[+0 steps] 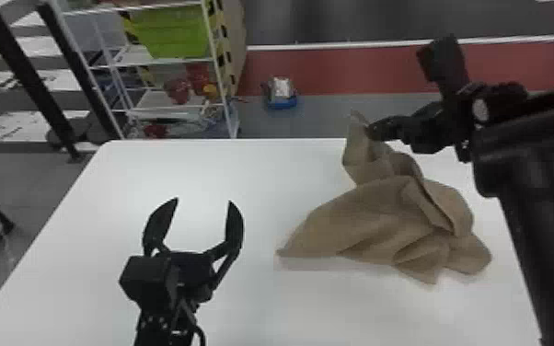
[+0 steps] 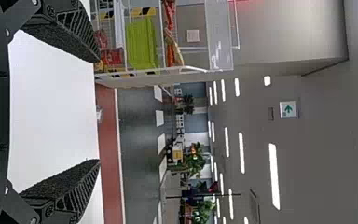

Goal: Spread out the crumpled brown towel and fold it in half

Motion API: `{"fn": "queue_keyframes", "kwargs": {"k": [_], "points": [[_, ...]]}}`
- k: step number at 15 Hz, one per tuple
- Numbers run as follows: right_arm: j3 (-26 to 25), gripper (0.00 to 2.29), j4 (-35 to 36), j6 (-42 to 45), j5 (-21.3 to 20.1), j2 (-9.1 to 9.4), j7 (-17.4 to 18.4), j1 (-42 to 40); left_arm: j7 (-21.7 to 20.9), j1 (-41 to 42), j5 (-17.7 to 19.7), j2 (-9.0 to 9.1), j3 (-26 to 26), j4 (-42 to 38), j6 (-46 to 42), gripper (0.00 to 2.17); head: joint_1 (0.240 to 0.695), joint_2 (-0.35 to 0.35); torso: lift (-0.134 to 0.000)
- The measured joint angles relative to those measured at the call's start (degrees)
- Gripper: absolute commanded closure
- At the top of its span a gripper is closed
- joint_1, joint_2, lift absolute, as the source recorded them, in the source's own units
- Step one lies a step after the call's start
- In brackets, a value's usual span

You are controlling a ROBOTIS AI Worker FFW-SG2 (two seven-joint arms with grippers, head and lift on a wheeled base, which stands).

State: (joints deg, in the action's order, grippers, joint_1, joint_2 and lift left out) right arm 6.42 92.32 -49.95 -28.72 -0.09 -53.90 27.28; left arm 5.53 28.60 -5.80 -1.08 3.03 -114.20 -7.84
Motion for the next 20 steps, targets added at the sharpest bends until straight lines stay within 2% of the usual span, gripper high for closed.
{"fn": "queue_keyframes", "kwargs": {"k": [2, 4, 6, 8, 10, 13, 16, 18, 20], "points": [[-0.68, 1.36, 10.91, -7.45, 0.54, 0.00, 1.61, -2.84, -0.23, 0.78, -0.26, 0.01, 0.07, -0.52, -1.20, 0.14, 0.682, 0.101, -0.124], [-1.07, 1.36, 20.75, -13.45, 0.44, 0.00, 4.71, -4.54, -0.79, 1.75, -0.48, -0.05, 0.06, -1.29, -2.25, 0.14, 0.664, 0.085, -0.124], [-2.42, 1.36, 25.22, -19.41, 1.04, -0.48, 6.44, -3.82, -1.40, 2.82, -0.49, -0.38, -0.08, -2.58, -2.38, 0.14, 0.647, 0.055, -0.124], [-4.95, 1.36, 30.97, -23.19, 3.48, -1.26, 7.61, -4.59, -1.43, 3.59, -0.26, -0.77, -0.34, -3.53, -2.39, 0.14, 0.639, 0.038, -0.124], [-6.23, 1.36, 35.77, -25.12, 5.42, -1.07, 8.98, -5.20, -1.92, 4.19, -0.20, -0.85, -0.53, -4.35, -1.88, 0.14, 0.627, 0.031, -0.124], [-8.43, 1.36, 36.93, -25.14, 5.75, -0.91, 13.58, -3.96, -2.49, 4.90, -0.37, -1.15, -0.25, -5.19, -1.52, 0.14, 0.610, -0.001, -0.124], [-13.43, 1.36, 34.72, -23.35, 5.79, -1.72, 16.65, -3.44, -2.92, 5.15, -0.12, -1.63, -0.60, -5.41, -1.50, 0.15, 0.604, -0.068, -0.124], [-16.36, 1.36, 33.59, -23.28, 5.55, -3.16, 16.86, -4.33, -3.97, 5.16, -0.10, -1.72, -0.50, -5.42, -1.37, 0.15, 0.613, -0.105, -0.124], [-17.67, 1.36, 32.37, -21.37, 3.25, -5.50, 16.89, -7.34, -4.55, 5.13, -0.47, -1.77, 0.28, -5.42, -1.12, 0.15, 0.631, -0.147, -0.124]]}}
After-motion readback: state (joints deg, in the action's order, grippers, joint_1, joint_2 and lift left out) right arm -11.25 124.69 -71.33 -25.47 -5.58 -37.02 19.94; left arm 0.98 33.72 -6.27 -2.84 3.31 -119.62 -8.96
